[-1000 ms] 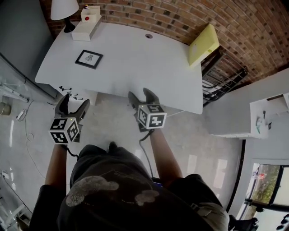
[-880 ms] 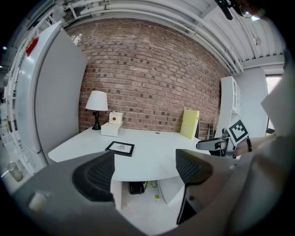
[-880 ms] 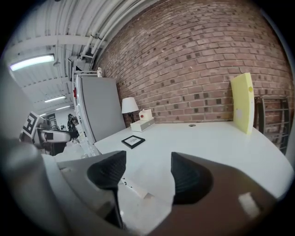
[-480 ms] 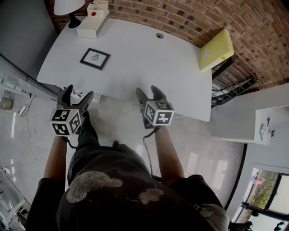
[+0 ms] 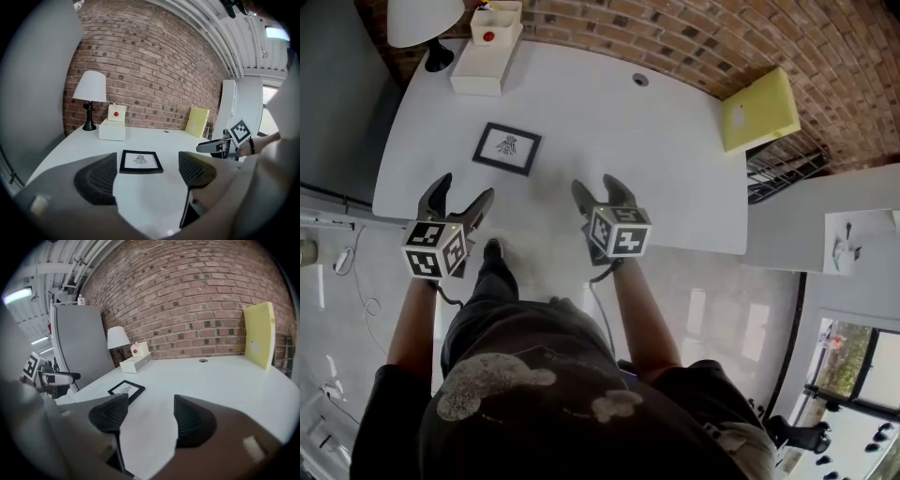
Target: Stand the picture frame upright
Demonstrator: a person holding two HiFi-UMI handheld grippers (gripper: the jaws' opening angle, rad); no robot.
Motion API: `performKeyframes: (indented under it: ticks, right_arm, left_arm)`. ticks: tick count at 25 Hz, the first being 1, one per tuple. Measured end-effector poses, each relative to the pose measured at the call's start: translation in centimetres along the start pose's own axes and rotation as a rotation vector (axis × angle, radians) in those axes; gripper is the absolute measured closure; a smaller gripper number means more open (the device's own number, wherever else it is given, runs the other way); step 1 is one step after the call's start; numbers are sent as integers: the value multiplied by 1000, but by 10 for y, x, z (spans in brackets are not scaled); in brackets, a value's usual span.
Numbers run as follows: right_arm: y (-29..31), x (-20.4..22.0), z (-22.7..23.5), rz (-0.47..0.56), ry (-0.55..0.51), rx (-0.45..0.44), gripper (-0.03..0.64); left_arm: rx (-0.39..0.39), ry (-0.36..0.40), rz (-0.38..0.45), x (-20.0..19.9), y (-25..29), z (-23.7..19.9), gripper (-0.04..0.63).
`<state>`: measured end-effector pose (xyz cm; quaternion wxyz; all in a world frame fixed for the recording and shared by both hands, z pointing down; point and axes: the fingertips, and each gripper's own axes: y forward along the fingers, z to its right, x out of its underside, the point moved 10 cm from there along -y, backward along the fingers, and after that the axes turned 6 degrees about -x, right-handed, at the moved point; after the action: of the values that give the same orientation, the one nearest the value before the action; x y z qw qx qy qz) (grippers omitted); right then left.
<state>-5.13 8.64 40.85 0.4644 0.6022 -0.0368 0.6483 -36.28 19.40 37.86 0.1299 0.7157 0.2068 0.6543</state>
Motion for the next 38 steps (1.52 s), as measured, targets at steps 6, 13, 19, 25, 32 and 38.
performKeyframes:
  ticks: [6, 13, 19, 25, 32, 38]
  right_arm:
    - [62, -14, -31, -37, 78, 80, 313]
    - [123, -17, -55, -71, 147, 159, 313]
    - [162, -11, -61, -119, 215, 206, 316]
    - [182, -8, -64, -160, 248, 245, 344]
    - [187, -4, -56, -175, 321, 285, 440]
    - [190, -4, -53, -200, 324, 289, 459]
  left_arm:
    - [111, 26, -49, -15, 40, -64, 193]
    - [197, 19, -91, -15, 73, -110, 193]
    - [250, -2, -124, -7, 91, -130, 193]
    - [279, -16, -149, 0, 99, -142, 193]
    - [300, -13, -160, 0, 108, -146, 193]
    - [318, -2, -168, -3, 117, -144, 193]
